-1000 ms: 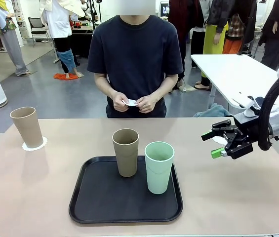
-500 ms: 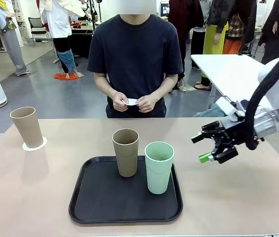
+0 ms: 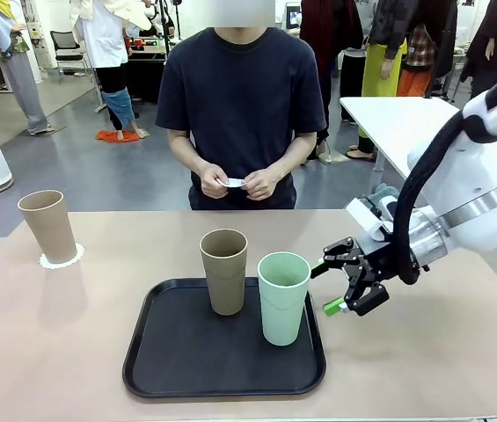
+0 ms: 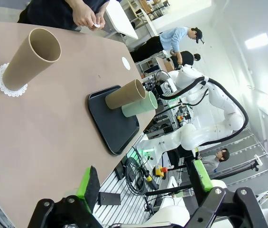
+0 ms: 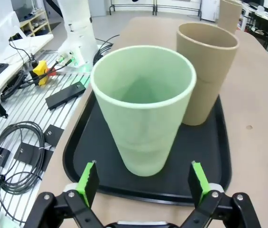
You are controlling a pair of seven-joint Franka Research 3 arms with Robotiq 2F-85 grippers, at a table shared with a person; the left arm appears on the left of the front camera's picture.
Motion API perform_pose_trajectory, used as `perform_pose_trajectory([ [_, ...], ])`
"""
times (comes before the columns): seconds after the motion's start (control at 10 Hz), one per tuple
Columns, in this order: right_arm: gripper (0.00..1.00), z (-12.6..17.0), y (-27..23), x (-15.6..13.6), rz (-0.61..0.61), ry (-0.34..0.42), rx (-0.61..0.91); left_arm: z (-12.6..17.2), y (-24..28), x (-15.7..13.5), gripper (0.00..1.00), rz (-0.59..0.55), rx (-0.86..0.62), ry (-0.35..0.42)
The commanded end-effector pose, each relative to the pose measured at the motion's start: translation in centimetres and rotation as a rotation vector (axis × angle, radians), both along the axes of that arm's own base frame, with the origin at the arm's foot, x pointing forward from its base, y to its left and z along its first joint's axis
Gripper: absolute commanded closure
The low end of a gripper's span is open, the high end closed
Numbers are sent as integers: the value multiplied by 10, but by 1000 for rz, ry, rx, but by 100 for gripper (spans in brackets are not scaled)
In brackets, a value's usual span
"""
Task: Place coasters on the table and set cups on them.
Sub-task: Take one Reusable plastic cup from the Flat Tray and place it on a coaster set by the human.
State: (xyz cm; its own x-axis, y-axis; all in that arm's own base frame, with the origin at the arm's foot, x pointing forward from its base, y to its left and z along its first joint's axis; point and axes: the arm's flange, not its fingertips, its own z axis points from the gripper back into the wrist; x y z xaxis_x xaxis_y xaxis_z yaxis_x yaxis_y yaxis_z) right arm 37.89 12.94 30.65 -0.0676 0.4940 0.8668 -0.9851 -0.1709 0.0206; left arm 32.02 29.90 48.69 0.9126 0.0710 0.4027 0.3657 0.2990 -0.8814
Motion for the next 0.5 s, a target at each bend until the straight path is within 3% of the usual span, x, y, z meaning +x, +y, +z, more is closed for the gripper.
perform_pose_trajectory([
  [0.0, 0, 2, 2, 6, 31, 61, 34, 2, 1, -1, 0, 10, 3, 7],
  [0.1, 0, 7, 1, 3, 4, 85, 24, 2, 1, -1, 0, 10, 3, 7],
  [0.2, 0, -4, 3, -1, 17, 27, 15, 2, 1, -1, 0, 10, 3, 7],
  [0.4, 0, -4, 3, -1, 17, 27, 15, 2, 1, -1, 0, 10, 3, 7],
])
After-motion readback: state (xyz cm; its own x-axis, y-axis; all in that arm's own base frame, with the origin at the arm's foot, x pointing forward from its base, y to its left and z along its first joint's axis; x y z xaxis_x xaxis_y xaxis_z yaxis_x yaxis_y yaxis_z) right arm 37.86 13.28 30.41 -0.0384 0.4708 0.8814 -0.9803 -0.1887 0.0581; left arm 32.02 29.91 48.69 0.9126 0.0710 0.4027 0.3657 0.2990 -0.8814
